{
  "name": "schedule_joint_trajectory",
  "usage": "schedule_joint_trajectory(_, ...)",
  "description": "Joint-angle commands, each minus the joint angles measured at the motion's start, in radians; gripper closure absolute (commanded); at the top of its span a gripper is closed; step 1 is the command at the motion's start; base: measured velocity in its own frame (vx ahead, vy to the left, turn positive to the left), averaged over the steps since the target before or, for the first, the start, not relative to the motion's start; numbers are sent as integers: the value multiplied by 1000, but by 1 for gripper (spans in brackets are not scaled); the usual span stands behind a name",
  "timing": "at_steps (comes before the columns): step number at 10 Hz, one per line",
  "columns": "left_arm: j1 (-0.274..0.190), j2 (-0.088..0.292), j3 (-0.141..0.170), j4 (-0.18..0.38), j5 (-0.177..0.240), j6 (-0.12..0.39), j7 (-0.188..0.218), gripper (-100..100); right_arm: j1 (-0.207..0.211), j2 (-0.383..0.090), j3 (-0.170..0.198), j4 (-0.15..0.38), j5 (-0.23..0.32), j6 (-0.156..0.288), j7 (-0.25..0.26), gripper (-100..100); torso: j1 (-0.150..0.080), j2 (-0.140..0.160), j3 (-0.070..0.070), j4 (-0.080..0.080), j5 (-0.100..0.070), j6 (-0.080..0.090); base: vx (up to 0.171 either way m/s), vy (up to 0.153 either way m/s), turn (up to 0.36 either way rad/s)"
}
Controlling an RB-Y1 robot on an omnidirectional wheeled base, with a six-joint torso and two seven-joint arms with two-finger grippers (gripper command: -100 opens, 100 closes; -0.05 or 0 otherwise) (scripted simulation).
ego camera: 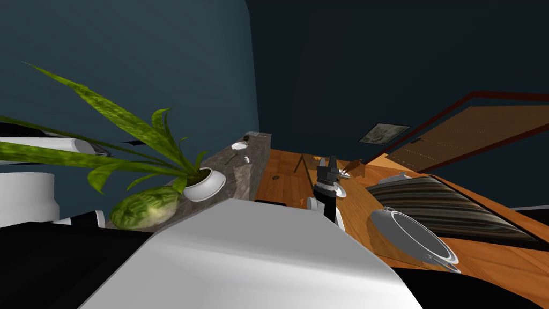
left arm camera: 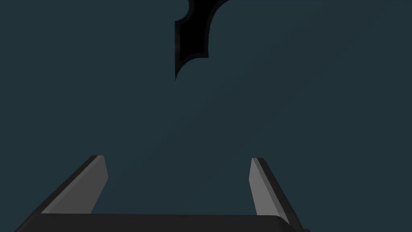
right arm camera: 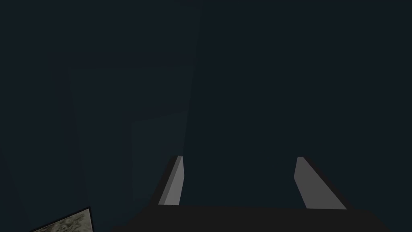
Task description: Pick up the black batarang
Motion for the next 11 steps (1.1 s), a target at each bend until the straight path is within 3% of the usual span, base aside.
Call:
schedule_joint_trajectory(1, -8, 1, -6, 29, 19, 10, -8, -100, 0, 0, 0, 0, 0, 0, 0, 0, 0, 0, 0, 0, 0, 0, 169, 57, -96)
schedule_joint_trajectory(3, -13, 0, -14, 52, 22, 2, -11, -100, 0, 0, 0, 0, 0, 0, 0, 0, 0, 5, 3, 1, 1, 0, 91, 26, -39)
schedule_joint_trajectory(4, -15, 0, -16, 57, 22, 0, -13, 0, 0, 0, 0, 0, 0, 0, 0, 0, -1, 10, 6, 2, 0, -1, 12, 4, -1)
schedule_joint_trajectory(5, -20, -4, -12, 76, -8, -9, 6, -100, 0, 0, 0, 0, 0, 0, 0, 0, -2, 13, 8, 3, -1, -1, -46, 74, -226)
schedule_joint_trajectory(6, -17, -4, -14, 63, 5, -2, -3, -100, -1, 0, 0, 0, 0, 0, 0, 0, 1, 17, 10, 4, 0, 0, -33, 53, -76)
schedule_joint_trajectory(7, -18, -4, -14, 63, 2, -2, 1, 100, 0, 0, 0, 0, 0, 0, 0, 0, 0, 18, 10, 4, 0, -2, -2, 8, 11)
schedule_joint_trajectory(11, -17, -5, -14, 64, 3, -1, 1, 100, 0, 0, 0, 0, 0, 0, 0, 0, -4, 17, 10, 4, -1, -1, 0, 0, 0)
